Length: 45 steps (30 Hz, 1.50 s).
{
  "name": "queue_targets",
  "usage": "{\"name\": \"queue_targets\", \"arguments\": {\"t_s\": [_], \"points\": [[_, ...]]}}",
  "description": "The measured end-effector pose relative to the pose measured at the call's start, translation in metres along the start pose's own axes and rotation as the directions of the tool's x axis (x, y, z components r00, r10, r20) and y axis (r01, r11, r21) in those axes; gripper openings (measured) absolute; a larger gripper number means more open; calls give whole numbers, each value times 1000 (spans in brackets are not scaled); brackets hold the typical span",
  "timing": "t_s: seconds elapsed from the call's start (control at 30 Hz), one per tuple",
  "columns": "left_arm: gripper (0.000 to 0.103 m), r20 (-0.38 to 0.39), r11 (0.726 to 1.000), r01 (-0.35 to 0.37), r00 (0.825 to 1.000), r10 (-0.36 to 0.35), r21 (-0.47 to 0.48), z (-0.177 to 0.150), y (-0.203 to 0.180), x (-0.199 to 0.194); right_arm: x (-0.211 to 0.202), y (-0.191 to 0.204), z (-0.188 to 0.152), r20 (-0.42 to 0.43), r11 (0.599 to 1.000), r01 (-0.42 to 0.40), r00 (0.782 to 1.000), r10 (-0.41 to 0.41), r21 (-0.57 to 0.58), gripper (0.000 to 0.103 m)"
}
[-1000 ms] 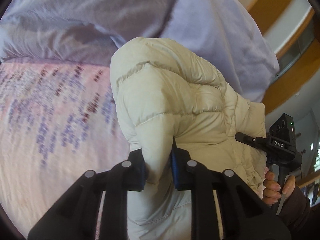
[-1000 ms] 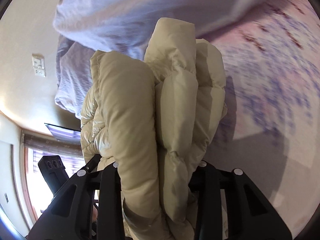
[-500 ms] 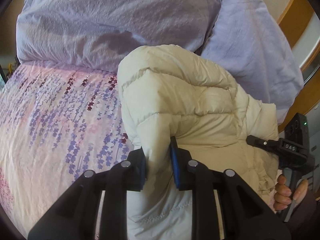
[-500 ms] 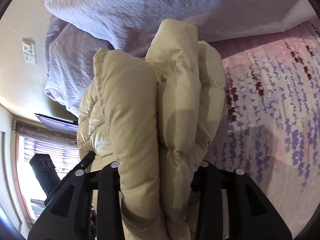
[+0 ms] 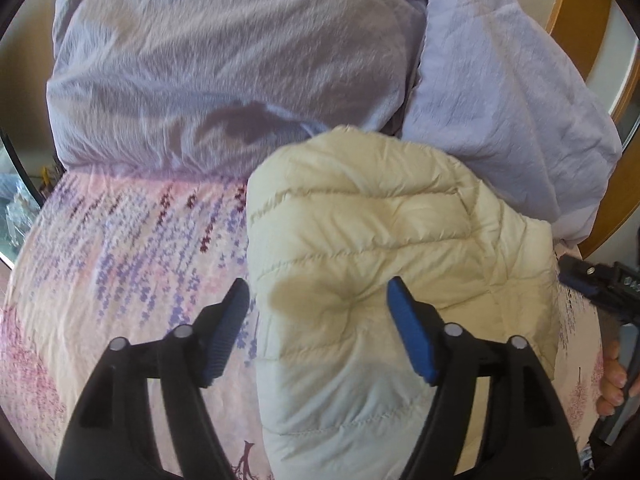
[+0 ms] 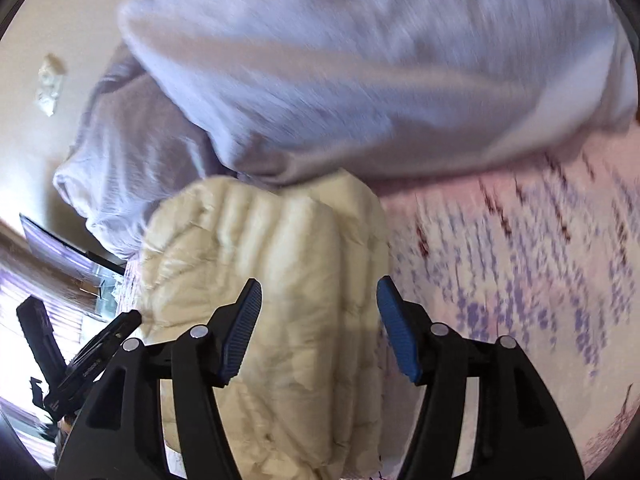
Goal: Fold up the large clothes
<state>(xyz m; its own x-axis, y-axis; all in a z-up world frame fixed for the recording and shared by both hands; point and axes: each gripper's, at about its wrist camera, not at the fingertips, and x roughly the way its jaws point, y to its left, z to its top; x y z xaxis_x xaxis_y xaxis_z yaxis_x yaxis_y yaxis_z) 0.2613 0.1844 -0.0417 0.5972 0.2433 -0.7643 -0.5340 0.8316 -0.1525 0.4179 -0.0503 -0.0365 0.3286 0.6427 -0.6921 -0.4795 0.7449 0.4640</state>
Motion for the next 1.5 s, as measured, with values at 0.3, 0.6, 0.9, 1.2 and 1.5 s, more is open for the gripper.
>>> {"name": "queue_targets", "arguments": {"t_s": [0.3, 0.6, 0.9, 1.2, 1.5], "points": [[74, 3, 999, -8, 1000, 8, 51, 2, -22, 4, 17, 55, -19, -8, 983, -15, 1000, 14, -182, 62], [76, -14, 993, -46, 999, 47, 105, -7, -37, 21, 46, 50, -41, -26, 972, 59, 997, -67, -227, 62], [82, -19, 987, -78, 997, 81, 137, -14, -40, 37, 64, 43, -59, -1, 967, 83, 996, -86, -239, 62], [89, -26, 987, -83, 996, 87, 136, -18, -39, 49, 76, 36, -66, 24, 967, 88, 996, -85, -241, 62], [92, -33, 988, -83, 996, 88, 127, -18, -37, 58, 81, 32, -68, 47, 965, 87, 996, -77, -248, 63]]}}
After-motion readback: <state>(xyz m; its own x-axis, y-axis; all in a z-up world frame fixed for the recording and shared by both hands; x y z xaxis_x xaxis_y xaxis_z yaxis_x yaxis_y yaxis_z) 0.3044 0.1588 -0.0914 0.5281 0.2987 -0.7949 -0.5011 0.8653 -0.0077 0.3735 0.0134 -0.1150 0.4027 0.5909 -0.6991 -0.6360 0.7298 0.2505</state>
